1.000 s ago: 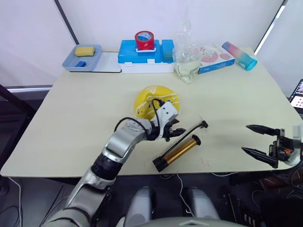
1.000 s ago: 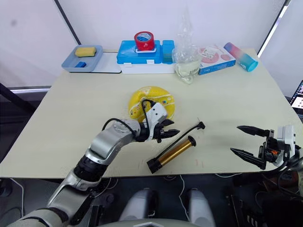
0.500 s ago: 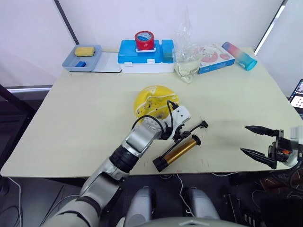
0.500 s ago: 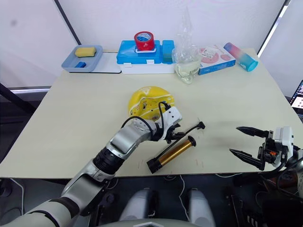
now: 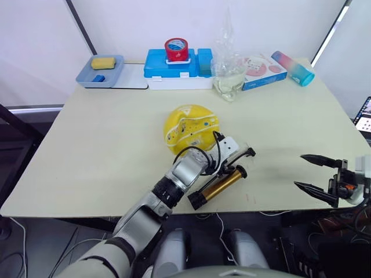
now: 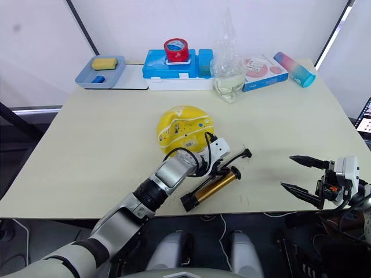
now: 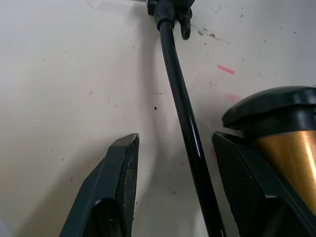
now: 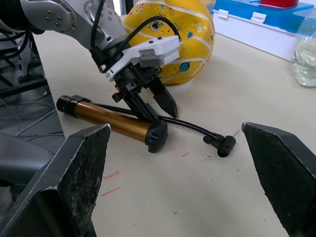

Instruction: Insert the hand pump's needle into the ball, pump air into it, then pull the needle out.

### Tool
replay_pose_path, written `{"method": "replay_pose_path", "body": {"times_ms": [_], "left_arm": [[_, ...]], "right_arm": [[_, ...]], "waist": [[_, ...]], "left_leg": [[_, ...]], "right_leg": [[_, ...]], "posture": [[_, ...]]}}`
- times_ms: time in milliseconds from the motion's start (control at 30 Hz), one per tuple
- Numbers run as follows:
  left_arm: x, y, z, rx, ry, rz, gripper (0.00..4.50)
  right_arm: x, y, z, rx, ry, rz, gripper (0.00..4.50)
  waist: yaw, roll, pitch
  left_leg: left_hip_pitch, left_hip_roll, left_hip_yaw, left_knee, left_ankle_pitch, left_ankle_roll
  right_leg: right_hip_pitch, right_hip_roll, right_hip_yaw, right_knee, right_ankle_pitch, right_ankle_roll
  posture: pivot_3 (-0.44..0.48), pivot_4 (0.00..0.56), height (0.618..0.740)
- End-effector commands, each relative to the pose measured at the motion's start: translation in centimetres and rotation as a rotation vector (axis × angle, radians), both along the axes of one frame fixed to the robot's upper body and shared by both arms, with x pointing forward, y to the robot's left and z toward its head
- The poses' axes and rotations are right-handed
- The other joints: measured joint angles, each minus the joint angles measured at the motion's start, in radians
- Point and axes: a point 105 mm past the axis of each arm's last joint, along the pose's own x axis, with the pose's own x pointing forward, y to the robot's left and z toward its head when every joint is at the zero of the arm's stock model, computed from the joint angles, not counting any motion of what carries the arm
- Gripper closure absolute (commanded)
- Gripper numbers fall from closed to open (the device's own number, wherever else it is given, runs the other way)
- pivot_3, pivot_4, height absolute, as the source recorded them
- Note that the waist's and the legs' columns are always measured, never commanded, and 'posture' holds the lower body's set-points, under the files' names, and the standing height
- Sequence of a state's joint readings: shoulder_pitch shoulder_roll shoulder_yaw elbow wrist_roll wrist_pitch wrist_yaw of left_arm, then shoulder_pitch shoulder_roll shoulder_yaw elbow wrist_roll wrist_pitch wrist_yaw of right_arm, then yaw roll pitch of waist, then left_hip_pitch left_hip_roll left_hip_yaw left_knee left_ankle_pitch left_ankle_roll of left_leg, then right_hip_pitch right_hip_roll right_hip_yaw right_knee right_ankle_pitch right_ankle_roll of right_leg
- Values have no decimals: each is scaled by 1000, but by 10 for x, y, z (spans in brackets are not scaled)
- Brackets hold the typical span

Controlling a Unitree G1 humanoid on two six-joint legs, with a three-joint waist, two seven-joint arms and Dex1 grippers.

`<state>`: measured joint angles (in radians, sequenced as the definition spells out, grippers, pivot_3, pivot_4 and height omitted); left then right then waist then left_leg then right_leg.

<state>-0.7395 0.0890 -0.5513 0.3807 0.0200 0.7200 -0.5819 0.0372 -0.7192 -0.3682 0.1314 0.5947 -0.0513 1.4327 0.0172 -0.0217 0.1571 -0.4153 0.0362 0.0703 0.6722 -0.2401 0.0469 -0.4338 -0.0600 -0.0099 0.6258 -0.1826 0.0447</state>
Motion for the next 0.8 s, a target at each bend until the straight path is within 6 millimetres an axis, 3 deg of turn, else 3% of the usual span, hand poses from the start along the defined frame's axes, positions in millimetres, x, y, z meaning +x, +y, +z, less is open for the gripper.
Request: {"method": "replay_pose_path", "body": {"times_ms": [33, 300, 467, 500, 633, 800], "left_arm": [[4, -15, 6, -12, -42, -22, 1992], [7, -20, 0, -16, -35, -13, 1992], [3, -20, -3, -21, -20, -29, 3916], [2, -21, -3, -25, -19, -30, 4464], [3, -21, 4, -54, -31, -32, 4464], [0, -30, 36, -148, -103, -75, 4464]], "right_arm": [[-1, -3, 6, -4, -37, -13, 0], [-1, -3, 5, -3, -30, -19, 0], [-1, -2, 5, 4, -29, -24, 0], [-1, -2, 4, 4, -28, -25, 0], [-2, -4, 3, 0, -25, -30, 0], [-1, -6, 3, 2, -29, -50, 0]], "waist": [[0, 0, 0], [0, 0, 0], [-2, 0, 0], [-2, 0, 0], [-2, 0, 0], [-3, 0, 0]], "left_leg": [[0, 0, 0, 0, 0, 0], [0, 0, -1, 0, 0, 0], [0, 0, -1, 0, 0, 0], [0, 0, -1, 0, 0, 0], [0, 0, -1, 0, 0, 0], [0, 0, -2, 0, 0, 0]], "right_leg": [[0, 0, 0, 0, 0, 0], [0, 0, 0, 0, 0, 0], [0, 0, 0, 0, 0, 0], [0, 0, 0, 0, 0, 0], [0, 0, 0, 0, 0, 0], [0, 0, 0, 0, 0, 0]], "posture": [[0, 150, 739], [0, 150, 739], [0, 150, 739], [0, 150, 739], [0, 150, 739], [0, 150, 739]]}}
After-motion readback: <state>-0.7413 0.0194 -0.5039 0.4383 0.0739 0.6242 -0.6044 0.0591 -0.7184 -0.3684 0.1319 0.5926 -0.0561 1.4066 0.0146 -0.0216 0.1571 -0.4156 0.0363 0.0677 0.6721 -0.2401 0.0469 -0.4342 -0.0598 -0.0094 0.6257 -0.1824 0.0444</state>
